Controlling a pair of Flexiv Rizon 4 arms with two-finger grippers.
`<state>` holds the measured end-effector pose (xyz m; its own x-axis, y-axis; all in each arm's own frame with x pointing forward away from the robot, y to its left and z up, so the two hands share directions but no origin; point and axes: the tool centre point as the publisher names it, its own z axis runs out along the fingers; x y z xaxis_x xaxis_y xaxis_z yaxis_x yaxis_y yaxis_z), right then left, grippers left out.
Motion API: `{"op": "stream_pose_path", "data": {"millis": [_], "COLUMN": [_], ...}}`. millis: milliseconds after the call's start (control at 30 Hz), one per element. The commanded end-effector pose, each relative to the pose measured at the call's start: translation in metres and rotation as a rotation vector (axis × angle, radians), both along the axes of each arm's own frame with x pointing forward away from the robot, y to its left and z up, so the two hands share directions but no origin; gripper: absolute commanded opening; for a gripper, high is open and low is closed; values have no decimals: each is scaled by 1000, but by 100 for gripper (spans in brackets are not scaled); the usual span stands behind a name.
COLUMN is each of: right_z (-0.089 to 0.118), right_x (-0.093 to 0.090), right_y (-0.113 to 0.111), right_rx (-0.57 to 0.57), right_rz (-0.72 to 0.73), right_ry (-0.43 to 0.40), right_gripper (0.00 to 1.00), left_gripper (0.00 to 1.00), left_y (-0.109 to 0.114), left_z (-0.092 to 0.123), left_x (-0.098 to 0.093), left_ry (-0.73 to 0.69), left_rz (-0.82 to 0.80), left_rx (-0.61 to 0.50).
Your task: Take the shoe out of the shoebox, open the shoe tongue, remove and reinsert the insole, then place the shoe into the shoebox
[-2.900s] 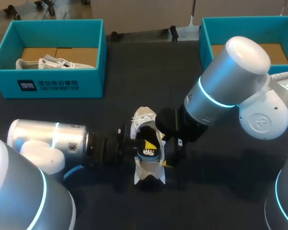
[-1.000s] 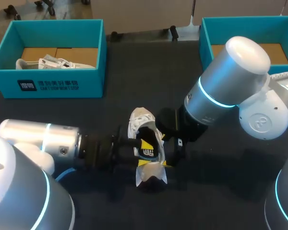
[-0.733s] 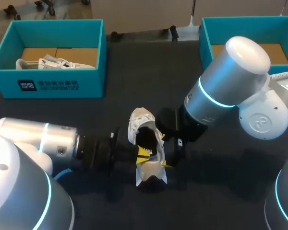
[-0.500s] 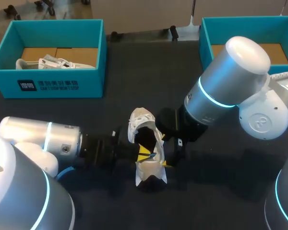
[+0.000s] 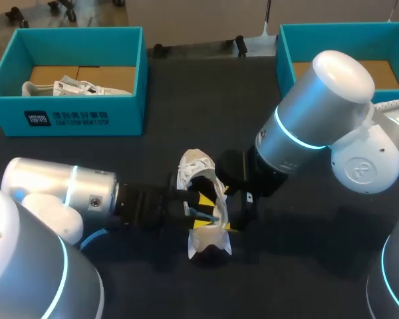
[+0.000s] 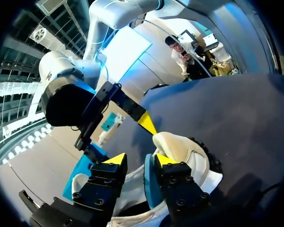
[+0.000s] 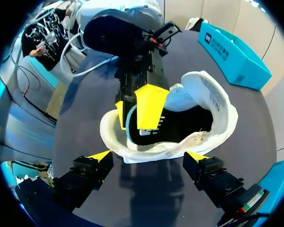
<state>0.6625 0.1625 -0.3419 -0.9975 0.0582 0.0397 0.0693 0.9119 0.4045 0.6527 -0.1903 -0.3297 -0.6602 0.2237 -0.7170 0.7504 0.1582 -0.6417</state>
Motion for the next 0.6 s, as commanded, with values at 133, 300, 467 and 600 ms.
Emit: {"op": "stream_pose_path", "data": {"millis": [133,300,467,600], "right_z": [-1,-1,-1,-1], "right_x": [-1,-1,-1,-1], "right_y": [1,1,1,1], "right_rx": [0,0,0,0], "right_rz": [-2,-2,-2,-2], "right_ry": [-2,-2,-2,-2], "right_gripper": [100,100,100,100], "left_gripper": [16,0,0,0], "left_y": [6,0,-5,-2], "left_z": [6,-2,-19,-19], "left_x": [-10,-6,7,5], "left_ry": [16,30,31,57], "left_rz": [2,-2,24,15], "left_rx": [19,63,82,70]}}
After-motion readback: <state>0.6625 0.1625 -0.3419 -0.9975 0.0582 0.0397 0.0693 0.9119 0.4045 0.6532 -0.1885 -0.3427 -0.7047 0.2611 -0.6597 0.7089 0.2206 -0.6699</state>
